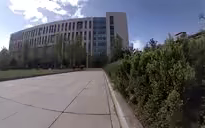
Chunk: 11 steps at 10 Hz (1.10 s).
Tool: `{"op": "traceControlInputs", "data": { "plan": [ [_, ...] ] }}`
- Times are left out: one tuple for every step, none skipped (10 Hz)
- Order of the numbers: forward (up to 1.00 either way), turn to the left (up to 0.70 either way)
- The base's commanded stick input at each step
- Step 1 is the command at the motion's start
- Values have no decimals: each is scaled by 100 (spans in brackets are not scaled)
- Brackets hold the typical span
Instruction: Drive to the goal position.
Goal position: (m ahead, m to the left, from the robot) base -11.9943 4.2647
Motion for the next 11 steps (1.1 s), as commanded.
{"op": "traceControlInputs", "data": {
  "plan": [
    [5, 0],
    [4, 0],
    [5, 0],
    [5, 0],
    [4, 0],
    [4, 0],
    [4, 0],
    [4, 0],
    [4, 0],
    [4, 0],
    [4, 0]
  ]
}}
